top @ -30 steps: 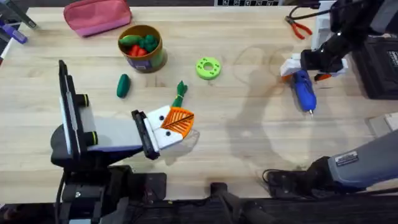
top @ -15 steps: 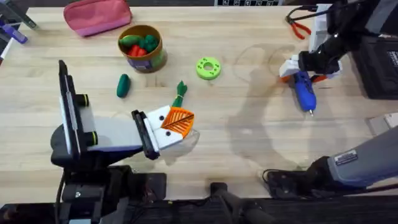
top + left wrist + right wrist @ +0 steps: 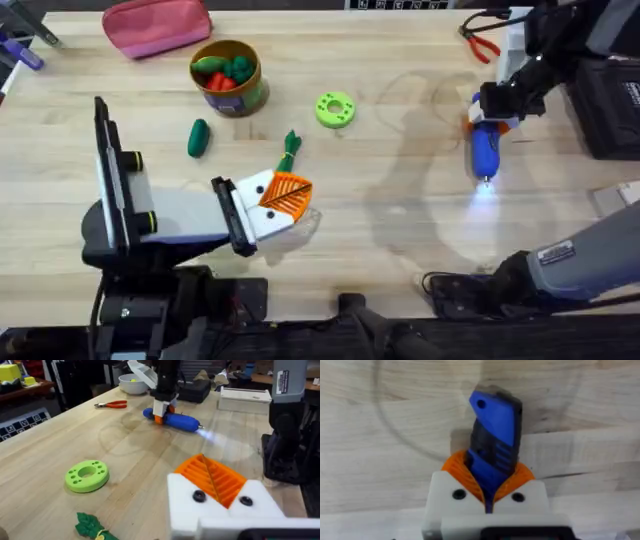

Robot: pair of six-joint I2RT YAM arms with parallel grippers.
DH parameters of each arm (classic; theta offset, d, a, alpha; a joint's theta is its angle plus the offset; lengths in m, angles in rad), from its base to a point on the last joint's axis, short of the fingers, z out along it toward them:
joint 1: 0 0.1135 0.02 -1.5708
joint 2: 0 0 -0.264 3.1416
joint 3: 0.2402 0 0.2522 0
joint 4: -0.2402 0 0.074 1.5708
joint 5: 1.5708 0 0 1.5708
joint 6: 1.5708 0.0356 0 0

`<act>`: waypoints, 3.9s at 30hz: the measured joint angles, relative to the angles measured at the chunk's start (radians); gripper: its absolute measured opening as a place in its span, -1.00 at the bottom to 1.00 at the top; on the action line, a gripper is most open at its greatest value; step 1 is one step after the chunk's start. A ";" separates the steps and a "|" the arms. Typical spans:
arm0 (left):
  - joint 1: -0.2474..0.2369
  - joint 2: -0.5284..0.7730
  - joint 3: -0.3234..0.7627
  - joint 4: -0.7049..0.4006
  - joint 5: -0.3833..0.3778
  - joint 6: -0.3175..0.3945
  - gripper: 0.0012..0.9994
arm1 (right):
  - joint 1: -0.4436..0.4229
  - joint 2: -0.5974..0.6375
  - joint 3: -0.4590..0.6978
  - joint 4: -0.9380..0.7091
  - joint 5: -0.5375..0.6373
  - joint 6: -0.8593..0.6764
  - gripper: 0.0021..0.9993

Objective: Pick up the gripper from the table and insert it into the empty holder that is missing its gripper. Then pick up a screw, insert it into the mounting hole, and use the screwdriver to tighten it. Finally, clean up the table by picking up the vegetable and placing it into the bucket.

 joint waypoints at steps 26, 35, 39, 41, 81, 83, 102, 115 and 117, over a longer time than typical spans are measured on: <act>0.000 0.000 0.000 0.000 0.000 0.000 -0.98 | 0.097 -0.128 0.092 -0.116 -0.032 0.015 -0.98; 0.000 0.000 0.000 0.000 0.000 0.000 -0.98 | 0.205 -0.467 0.107 -0.060 -0.112 0.060 -0.98; 0.000 0.000 0.000 0.000 0.000 0.000 -0.98 | 0.226 -0.591 0.107 -0.046 -0.175 0.064 -0.98; 0.000 0.000 0.000 0.000 0.000 0.000 -0.98 | 0.236 -0.643 0.107 -0.044 -0.202 0.064 -0.98; 0.000 0.000 0.000 0.000 0.000 0.000 -0.98 | 0.701 -0.923 -0.317 0.977 -0.722 0.291 -0.99; 0.000 0.000 0.000 0.000 0.000 0.000 -0.98 | 0.737 -0.879 -0.321 1.035 -0.743 0.291 -0.99; 0.000 0.000 0.000 0.000 0.000 0.000 -0.98 | 0.806 -0.667 -0.321 1.330 -0.947 0.292 -0.99; 0.000 0.000 0.000 0.000 0.000 0.000 -0.98 | 0.868 -0.664 -0.322 1.369 -0.990 0.252 -0.99; 0.000 0.000 0.000 0.000 0.000 0.000 -0.98 | 0.889 -0.663 -0.322 1.373 -0.992 0.233 -0.99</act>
